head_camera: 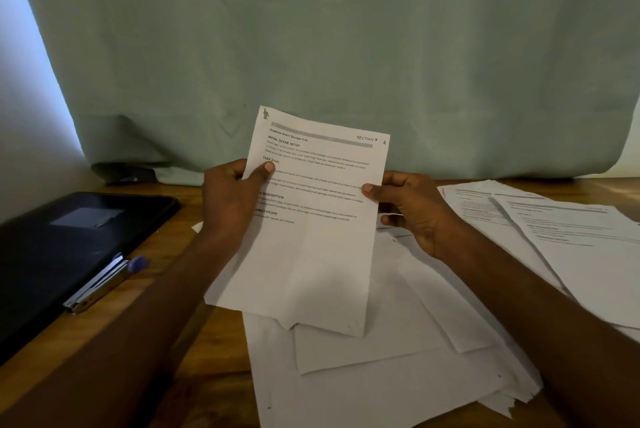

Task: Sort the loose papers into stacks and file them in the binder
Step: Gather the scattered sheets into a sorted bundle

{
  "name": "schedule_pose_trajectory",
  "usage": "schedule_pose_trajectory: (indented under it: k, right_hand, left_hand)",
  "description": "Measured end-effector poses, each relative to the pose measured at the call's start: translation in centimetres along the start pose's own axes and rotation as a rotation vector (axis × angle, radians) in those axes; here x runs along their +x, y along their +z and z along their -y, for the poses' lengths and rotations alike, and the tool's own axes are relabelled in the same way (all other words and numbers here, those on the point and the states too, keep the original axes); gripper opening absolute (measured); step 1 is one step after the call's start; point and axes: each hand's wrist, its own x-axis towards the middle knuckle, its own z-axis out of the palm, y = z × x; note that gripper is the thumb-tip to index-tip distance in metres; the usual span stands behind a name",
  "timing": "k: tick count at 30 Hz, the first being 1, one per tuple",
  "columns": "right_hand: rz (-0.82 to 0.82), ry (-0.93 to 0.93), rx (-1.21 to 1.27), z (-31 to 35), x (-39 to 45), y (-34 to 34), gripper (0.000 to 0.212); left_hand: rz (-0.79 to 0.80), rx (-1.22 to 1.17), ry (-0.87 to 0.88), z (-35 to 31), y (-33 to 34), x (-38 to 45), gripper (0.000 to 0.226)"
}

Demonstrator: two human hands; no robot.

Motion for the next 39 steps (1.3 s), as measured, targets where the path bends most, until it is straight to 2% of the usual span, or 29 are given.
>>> schedule_pose_trajectory:
  k: [6, 11, 16, 21, 26, 28, 29, 32, 33, 36, 38, 39]
  right_hand:
    - [-0.100, -0.001, 0.031, -0.4, 0.6, -0.5, 0.017]
    - [-0.091, 0.021, 0.013, -0.6, 0.6, -0.7, 0.021]
    - [-0.117, 0.027, 0.018, -0.7, 0.8, -0.8, 0.021]
    - [-0.218, 0.073, 0.047, -0.4, 0.9, -1.7, 0.019]
    - [-0.230, 0.130, 0.065, -0.3, 1.1, -2.3, 0.015]
    - [-0.302, 0.112, 0.028, -0.2, 1.4, -2.6, 0.006]
    - [-0.364, 0.081, -0.052, -0.2, 1.6, -2.9, 0.008]
    - [-0.643, -0.031, -0.486, -0.1, 1.4, -4.1, 0.009]
    - [-0.716, -0.046, -0.596, 0.1, 1.2, -4.5, 0.018]
    - [-0.751, -0.008, -0.868, 0.2, 0.9, -6.0, 0.032]
    - [-0.736, 0.068, -1.022, 0.0, 0.9, -6.6, 0.039]
    - [-0.732, 0.098, -1.092, -0.2, 0.9, -6.7, 0.045]
  left_hand:
    - [0.073, -0.061, -0.047, 0.0, 0.2, 0.0, 0.017]
    - [0.229, -0.362, -0.233, -0.3, 0.3, -0.3, 0.026]
    - [0.315, -0.262, -0.312, 0.4, -0.5, 0.1, 0.032]
    - [0.278, -0.124, -0.343, 0.9, -1.2, 0.5, 0.030]
    - [0.302, -0.054, -0.372, 0.9, -1.0, 0.1, 0.054]
    - [0.265, 0.036, -0.314, 0.7, -0.6, -0.5, 0.052]
    - [0.263, 0.136, -0.230, 1.0, -0.6, -0.8, 0.047]
    - [0.397, 0.584, 0.093, 2.5, -0.5, -1.3, 0.023]
    - [0.489, 0.708, 0.100, 2.9, -0.4, -1.3, 0.029]
    - [0.729, 1.002, -0.034, 3.3, -0.2, -1.2, 0.088]
    - [0.742, 1.098, -0.064, 3.1, -0.3, -0.8, 0.118]
    - [0.722, 1.126, -0.067, 3.1, -0.4, -0.7, 0.126]
